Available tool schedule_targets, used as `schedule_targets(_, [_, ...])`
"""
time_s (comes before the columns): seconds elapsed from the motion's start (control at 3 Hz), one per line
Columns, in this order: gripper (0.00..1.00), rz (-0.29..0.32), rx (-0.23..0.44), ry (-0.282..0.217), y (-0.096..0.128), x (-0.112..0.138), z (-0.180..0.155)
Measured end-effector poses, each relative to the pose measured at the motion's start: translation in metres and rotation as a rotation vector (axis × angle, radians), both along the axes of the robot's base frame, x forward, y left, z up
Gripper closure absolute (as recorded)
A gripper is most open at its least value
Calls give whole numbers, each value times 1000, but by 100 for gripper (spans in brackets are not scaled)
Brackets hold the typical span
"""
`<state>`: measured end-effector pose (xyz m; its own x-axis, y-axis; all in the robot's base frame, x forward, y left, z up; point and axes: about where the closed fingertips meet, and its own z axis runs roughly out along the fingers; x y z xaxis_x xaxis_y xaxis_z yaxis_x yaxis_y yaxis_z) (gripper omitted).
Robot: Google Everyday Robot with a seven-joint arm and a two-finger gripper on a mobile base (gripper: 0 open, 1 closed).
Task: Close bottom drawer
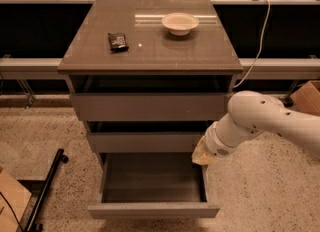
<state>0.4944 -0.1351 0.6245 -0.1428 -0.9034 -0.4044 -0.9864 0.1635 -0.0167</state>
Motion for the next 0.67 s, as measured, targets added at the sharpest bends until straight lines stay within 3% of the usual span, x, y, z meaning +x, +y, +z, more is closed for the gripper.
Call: schedule_targets(0.67, [100,-1,46,28,5,0,-26])
